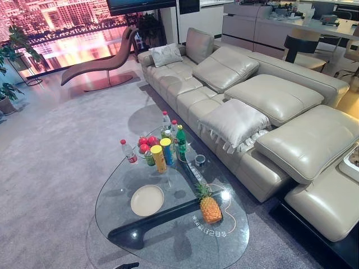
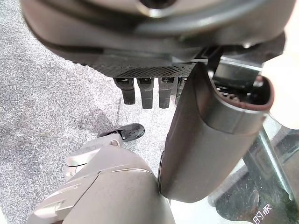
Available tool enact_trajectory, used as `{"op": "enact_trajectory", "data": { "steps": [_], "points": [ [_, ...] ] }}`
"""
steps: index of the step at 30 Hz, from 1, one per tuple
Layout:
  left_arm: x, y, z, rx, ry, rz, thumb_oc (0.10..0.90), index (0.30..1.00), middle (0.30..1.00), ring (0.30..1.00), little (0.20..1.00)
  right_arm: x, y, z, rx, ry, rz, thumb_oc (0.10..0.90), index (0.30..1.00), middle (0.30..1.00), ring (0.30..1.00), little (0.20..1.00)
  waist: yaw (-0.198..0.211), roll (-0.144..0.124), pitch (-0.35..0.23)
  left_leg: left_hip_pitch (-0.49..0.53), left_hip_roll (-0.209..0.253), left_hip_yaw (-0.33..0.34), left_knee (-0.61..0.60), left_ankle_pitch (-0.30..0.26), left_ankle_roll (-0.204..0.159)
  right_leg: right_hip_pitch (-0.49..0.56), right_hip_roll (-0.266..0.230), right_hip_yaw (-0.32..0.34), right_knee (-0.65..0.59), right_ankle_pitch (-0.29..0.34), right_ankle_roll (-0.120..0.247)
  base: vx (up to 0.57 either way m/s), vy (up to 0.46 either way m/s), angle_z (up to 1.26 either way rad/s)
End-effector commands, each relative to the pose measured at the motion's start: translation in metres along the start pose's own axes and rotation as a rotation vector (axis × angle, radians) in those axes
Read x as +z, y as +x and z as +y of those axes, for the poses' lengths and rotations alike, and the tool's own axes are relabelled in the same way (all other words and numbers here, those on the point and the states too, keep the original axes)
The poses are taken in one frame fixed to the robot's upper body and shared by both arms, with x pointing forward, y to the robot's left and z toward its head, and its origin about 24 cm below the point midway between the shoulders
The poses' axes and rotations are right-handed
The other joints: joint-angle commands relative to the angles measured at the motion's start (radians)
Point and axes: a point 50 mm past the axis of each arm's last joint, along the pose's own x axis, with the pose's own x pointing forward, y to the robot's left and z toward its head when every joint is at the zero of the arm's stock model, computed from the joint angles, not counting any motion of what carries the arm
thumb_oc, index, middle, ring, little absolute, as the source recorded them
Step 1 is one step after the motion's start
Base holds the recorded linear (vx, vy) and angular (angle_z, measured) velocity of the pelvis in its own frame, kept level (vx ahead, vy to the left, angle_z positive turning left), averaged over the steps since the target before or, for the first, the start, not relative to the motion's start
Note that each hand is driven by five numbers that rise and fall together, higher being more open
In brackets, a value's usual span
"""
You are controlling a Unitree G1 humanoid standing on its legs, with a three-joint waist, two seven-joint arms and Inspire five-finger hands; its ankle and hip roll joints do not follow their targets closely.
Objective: Pick up the fruit to the plate
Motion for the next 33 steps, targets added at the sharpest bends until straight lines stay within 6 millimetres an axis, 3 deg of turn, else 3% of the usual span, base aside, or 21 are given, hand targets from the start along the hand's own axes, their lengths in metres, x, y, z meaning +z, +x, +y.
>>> {"op": "enact_trajectory", "data": {
  "steps": [1, 11, 14, 19, 24, 28, 29, 33],
  "points": [
    [0.026, 0.002, 0.007, 0.015, 0.006, -0.038, 0.800, 0.900, 0.900, 0.900, 0.900, 0.022, 0.001, -0.012, -0.052, -0.024, -0.033, 0.800, 0.900, 0.900, 0.900, 0.900, 0.029, -0.019, 0.052, 0.060, 0.008, 0.002, 0.006, -0.086, -0.008, 0.006, -0.030, -0.035, 0.005, 0.004, 0.011, 0.00, 0.000, 0.00],
    [0.039, 0.002, 0.005, 0.022, -0.027, -0.085, 0.800, 0.900, 0.900, 0.900, 0.900, 0.032, 0.000, -0.021, -0.083, -0.054, -0.054, 0.800, 0.900, 0.900, 0.900, 0.900, 0.032, 0.000, 0.149, -0.041, -0.012, -0.012, 0.006, -0.047, -0.004, -0.093, -0.047, -0.030, 0.005, 0.042, 0.011, -0.05, 0.017, 0.01],
    [0.054, 0.001, 0.006, 0.025, -0.033, -0.134, 0.800, 0.900, 0.900, 0.900, 0.900, 0.045, -0.001, -0.027, -0.107, -0.048, -0.091, 0.800, 0.900, 0.900, 0.900, 0.900, 0.035, 0.014, 0.232, -0.115, -0.041, -0.038, 0.006, -0.034, 0.008, -0.175, -0.049, -0.012, 0.005, 0.066, 0.007, -0.15, 0.019, 0.04],
    [0.062, 0.000, 0.009, 0.011, -0.045, -0.162, 0.800, 0.900, 0.900, 0.900, 0.900, 0.060, -0.003, -0.038, -0.142, -0.042, -0.136, 0.800, 0.900, 0.900, 0.900, 0.900, 0.034, 0.026, 0.310, -0.187, -0.062, -0.060, 0.006, -0.017, 0.019, -0.255, -0.042, 0.003, 0.006, 0.088, -0.001, -0.12, 0.027, 0.05],
    [0.088, -0.003, 0.013, -0.012, -0.085, -0.238, 0.800, 0.900, 0.900, 0.900, 0.900, 0.095, -0.010, -0.057, -0.221, 0.008, -0.267, 0.800, 0.900, 0.900, 0.900, 0.900, 0.029, 0.033, 0.387, -0.249, -0.070, -0.051, 0.006, -0.001, 0.023, -0.338, -0.031, 0.013, 0.057, 0.078, -0.011, -0.12, 0.044, 0.00],
    [0.126, -0.010, 0.014, -0.036, -0.151, -0.368, 0.800, 0.900, 0.900, 0.900, 0.900, 0.136, -0.025, -0.072, -0.374, 0.058, -0.478, 0.800, 0.900, 0.900, 0.900, 0.900, 0.019, 0.034, 0.468, -0.346, -0.077, -0.033, 0.075, 0.007, 0.023, -0.448, -0.032, 0.029, 0.136, 0.070, -0.020, -0.17, 0.035, -0.05],
    [0.137, -0.013, 0.015, -0.037, -0.200, -0.417, 0.800, 0.900, 0.900, 0.900, 0.900, 0.152, -0.033, -0.074, -0.421, 0.109, -0.564, 0.800, 0.900, 0.900, 0.900, 0.900, 0.017, 0.031, 0.477, -0.395, -0.079, -0.028, 0.105, 0.003, 0.025, -0.496, -0.033, 0.031, 0.159, 0.069, -0.019, -0.18, -0.013, -0.09],
    [0.164, -0.023, 0.022, -0.008, -0.314, -0.561, 0.800, 0.900, 0.900, 0.900, 0.900, 0.180, -0.046, -0.069, -0.473, 0.181, -0.705, 0.800, 0.900, 0.900, 0.900, 0.900, 0.014, 0.015, 0.477, -0.532, -0.084, -0.027, 0.204, -0.010, 0.029, -0.627, -0.036, 0.040, 0.238, 0.063, -0.018, -0.14, -0.029, 0.00]
  ]
}}
